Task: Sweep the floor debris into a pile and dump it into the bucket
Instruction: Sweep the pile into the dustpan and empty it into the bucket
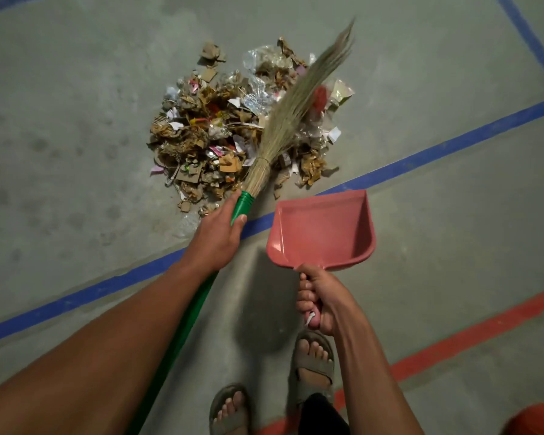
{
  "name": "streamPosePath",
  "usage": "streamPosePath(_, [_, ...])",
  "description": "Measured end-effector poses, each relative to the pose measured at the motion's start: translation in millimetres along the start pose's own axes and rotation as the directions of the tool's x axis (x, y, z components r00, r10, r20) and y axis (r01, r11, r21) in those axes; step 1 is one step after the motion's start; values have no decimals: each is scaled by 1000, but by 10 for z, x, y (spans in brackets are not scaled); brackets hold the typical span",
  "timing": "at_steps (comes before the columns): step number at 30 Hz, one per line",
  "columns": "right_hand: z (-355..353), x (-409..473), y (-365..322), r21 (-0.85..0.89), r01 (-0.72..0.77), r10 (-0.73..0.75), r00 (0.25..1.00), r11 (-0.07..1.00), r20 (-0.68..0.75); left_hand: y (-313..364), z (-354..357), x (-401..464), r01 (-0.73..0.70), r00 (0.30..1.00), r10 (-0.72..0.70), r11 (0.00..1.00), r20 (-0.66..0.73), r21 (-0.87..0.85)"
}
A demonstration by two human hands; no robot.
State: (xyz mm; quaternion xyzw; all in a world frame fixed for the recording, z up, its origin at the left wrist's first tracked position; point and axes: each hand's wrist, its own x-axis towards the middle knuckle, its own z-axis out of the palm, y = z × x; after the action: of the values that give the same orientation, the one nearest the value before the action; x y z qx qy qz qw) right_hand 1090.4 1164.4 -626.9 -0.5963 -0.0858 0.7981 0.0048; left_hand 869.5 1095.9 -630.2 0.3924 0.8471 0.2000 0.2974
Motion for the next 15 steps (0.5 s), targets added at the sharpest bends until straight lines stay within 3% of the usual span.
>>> streamPosePath(3, [-6, 147, -160, -11, -35, 35, 999, 999, -17, 46, -31, 227, 48, 997, -46, 998, 55, -43])
streamPosePath(9, [-88, 256, -480, -25, -59, 59, 998, 998, 8, 180, -87, 610, 89, 996, -88, 995, 36, -45])
streamPosePath(15, [-235, 384, -635, 15, -113, 113, 993, 993, 18, 336, -108, 1076, 41, 999, -41, 999, -5, -18])
